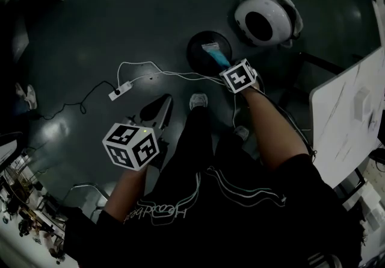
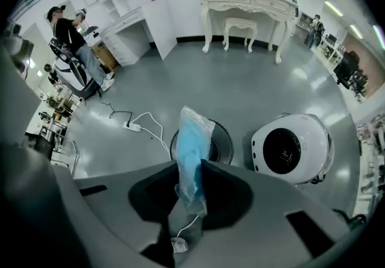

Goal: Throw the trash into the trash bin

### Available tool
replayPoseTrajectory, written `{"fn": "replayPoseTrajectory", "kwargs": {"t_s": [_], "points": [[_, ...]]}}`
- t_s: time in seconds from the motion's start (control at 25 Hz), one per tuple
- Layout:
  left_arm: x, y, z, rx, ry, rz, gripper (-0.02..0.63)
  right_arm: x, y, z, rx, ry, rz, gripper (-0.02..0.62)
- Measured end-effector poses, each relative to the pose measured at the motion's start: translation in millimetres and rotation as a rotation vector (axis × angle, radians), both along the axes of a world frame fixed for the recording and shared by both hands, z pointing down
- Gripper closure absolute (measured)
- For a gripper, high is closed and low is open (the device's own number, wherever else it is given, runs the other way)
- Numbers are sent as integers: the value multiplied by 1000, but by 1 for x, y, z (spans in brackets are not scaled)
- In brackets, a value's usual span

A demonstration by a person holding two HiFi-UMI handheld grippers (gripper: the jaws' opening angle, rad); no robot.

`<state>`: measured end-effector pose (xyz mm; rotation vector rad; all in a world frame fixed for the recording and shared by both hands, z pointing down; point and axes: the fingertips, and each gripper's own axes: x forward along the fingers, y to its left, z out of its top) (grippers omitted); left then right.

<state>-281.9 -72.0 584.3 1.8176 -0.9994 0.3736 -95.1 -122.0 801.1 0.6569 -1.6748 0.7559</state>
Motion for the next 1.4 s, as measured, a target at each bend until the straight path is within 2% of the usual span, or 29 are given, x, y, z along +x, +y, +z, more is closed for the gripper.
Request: {"fn": "replayPoseTrajectory", "kwargs": {"t_s": [0.08,0.16,0.24,0.52,0.76,0.88,1.16,1.28,1.4], "points": [[0,-3,1,0,0,0,601,-1,-1,7,-13,5,22,502],[1,-6,2,1,1,1,601,0,-6,7,-2,-4,73,391],[3,-8,3,1,0,3,601,0,-14,5,29,-36,122,339],[7,-17,4,2,1,24,601,5,-12,1,31,-99,194,330],[21,-26,-4,18,6,58,601,-11,-2,-26,55,-222,214,331],[28,-31,-12,35,1,85,601,-36,2,-61,81,-331,192,331],[26,-69,-51,116,-22,112,601,-63,-12,-189,286,-512,187,331],[35,-80,-73,156,-25,114,601,-53,-13,-253,368,-609,235,333],[67,-94,-99,209,29,136,601,-22,-14,-313,456,-674,293,333]]}}
